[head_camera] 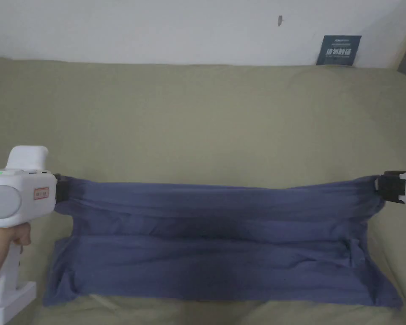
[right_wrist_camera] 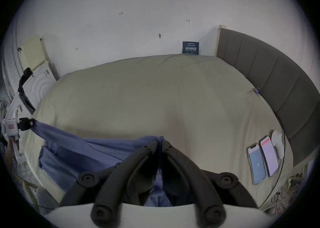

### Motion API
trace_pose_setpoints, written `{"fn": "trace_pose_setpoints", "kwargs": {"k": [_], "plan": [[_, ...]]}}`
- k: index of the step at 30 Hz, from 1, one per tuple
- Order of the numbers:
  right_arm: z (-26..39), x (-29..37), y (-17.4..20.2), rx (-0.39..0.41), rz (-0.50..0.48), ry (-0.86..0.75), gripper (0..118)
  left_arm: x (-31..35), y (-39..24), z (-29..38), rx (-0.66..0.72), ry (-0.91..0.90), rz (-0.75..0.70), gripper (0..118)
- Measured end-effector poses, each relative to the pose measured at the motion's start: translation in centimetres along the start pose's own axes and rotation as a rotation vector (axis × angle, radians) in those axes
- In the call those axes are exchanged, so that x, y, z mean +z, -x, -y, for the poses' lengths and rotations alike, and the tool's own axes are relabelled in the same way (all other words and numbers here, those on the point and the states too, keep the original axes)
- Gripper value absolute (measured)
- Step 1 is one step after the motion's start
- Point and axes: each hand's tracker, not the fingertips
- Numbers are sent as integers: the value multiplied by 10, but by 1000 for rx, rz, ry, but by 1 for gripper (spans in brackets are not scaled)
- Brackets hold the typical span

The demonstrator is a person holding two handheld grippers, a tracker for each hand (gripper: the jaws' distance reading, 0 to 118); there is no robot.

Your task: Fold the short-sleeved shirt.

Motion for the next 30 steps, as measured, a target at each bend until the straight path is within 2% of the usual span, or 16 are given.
{"fn": "trace_pose_setpoints", "kwargs": {"k": [8,12,17,22,23,24,25,26,27,28,30], "plan": [[81,37,-11,-32,-14,32,8,33,1,70,-11,12,11,4],[116,42,-19,-78,-22,56,8,35,3,102,23,48,13,4],[138,30,-24,-103,-26,105,8,26,5,125,49,82,18,4],[145,16,-22,-86,-9,129,9,16,4,130,61,98,17,5],[146,14,-21,-82,-2,130,9,15,2,130,66,96,18,11],[146,14,-21,-83,4,130,16,15,2,130,69,96,17,30],[146,14,-20,-87,6,129,43,15,2,130,72,96,16,78],[144,14,-18,-92,14,127,76,14,2,129,76,96,10,110],[143,15,-16,-96,22,126,107,14,2,129,79,107,5,118],[142,16,-16,-92,25,127,116,14,2,129,80,109,8,117],[137,25,-10,-75,27,80,109,22,1,127,64,62,-7,117]]}}
